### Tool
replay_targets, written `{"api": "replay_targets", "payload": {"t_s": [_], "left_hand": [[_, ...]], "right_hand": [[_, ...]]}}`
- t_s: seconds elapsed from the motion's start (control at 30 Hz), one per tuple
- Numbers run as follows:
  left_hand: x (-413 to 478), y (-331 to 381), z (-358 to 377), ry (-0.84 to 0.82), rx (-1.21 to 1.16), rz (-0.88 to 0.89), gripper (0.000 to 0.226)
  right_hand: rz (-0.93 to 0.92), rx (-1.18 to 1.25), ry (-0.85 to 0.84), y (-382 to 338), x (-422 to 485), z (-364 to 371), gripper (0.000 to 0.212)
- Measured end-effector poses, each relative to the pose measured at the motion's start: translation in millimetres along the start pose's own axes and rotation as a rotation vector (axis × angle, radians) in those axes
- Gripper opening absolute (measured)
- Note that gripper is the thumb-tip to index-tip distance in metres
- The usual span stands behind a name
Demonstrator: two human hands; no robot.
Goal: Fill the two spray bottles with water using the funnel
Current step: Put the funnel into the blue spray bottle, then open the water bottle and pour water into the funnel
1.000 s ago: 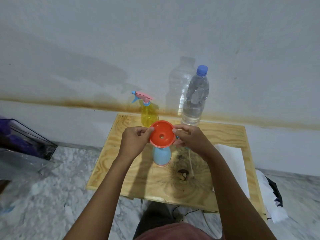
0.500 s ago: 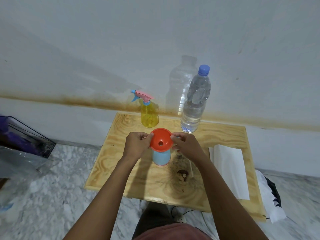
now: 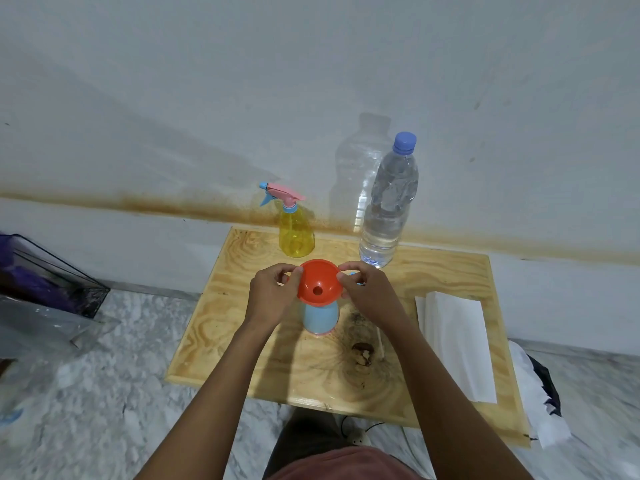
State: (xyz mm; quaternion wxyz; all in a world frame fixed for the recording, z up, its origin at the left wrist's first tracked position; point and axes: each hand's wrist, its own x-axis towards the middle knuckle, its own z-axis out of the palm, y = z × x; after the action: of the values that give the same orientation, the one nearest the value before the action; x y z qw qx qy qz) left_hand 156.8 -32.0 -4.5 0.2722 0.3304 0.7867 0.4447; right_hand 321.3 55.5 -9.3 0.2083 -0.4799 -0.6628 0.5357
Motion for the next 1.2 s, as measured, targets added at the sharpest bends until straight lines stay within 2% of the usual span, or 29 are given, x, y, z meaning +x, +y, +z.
{"api": "replay_targets", "payload": {"t_s": [0.17, 0.27, 0.47, 0.57, 0.67, 0.77, 0.9, 1.0, 1.07, 1.13, 1.2], "left_hand": [[-1, 4, 1, -0.015, 0.002, -0.011, 0.015], [-4, 13, -2, -0.001, 0.028, -0.016, 0.026], [9, 63, 4, 0.042, 0.032, 0.185, 0.038], [23, 102, 21, -0.068, 0.013, 0.276, 0.043], [43, 136, 46, -0.210, 0.024, 0.306, 0.060], [67, 159, 66, -0.323, 0.089, 0.301, 0.082], [94, 167, 81, -0.427, 0.114, 0.294, 0.096], [107, 166, 86, -0.446, 0.078, 0.288, 0.093], [112, 165, 87, -0.454, 0.037, 0.287, 0.085], [114, 164, 87, -0.451, 0.015, 0.288, 0.080], [114, 165, 87, -0.430, 0.006, 0.298, 0.074]], "right_hand": [[-0.009, -0.014, 0.009, -1, 1, -5, 0.018], [-0.023, 0.011, 0.039, -2, 1, -13, 0.014], [-0.051, 0.052, 0.195, -5, 8, -51, 0.017], [-0.052, 0.053, 0.326, -7, 17, -71, 0.023], [-0.094, 0.029, 0.389, -6, 34, -86, 0.036], [-0.144, 0.007, 0.337, -10, 53, -97, 0.056], [-0.235, 0.028, 0.202, -13, 78, -107, 0.055], [-0.282, -0.021, 0.197, -16, 92, -110, 0.056], [-0.285, -0.047, 0.215, -20, 98, -107, 0.067], [-0.266, -0.065, 0.256, -20, 101, -102, 0.074], [-0.251, -0.080, 0.312, -16, 102, -96, 0.073]]}}
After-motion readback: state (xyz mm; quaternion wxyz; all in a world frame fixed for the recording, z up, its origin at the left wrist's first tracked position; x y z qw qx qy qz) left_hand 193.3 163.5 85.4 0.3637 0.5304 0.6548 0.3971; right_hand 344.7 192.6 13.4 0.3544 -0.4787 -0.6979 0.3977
